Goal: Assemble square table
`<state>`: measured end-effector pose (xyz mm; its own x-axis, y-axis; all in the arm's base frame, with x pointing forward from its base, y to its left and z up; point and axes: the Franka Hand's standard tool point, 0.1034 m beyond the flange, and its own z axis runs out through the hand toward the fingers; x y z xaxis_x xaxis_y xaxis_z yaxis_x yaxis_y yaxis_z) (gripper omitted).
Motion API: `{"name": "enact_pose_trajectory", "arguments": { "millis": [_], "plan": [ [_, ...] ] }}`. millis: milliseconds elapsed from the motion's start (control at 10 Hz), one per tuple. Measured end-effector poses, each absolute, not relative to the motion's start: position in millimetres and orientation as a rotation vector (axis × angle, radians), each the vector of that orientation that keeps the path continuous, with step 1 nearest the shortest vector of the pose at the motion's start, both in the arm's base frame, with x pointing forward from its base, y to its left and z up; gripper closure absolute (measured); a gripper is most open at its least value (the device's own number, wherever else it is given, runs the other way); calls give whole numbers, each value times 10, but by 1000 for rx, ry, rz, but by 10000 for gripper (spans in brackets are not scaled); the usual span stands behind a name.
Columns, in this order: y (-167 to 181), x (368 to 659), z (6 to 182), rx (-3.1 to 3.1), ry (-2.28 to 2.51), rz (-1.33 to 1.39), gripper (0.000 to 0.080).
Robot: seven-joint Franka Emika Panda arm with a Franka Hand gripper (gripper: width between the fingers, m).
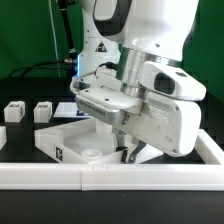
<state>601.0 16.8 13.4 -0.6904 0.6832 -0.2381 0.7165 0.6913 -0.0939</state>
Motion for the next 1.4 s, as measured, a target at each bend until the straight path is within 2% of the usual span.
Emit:
{"name": "enact_pose_trajectory", "arguments": {
  "millis": [200, 800, 1200, 1400],
  "plan": [
    [411, 5930, 132, 852, 2854, -348, 732],
    [364, 5826, 125, 421, 3003, -434, 732],
    [723, 5824, 135, 56, 3147, -465, 732],
    [686, 5824, 131, 113, 3140, -468, 732]
  ]
}}
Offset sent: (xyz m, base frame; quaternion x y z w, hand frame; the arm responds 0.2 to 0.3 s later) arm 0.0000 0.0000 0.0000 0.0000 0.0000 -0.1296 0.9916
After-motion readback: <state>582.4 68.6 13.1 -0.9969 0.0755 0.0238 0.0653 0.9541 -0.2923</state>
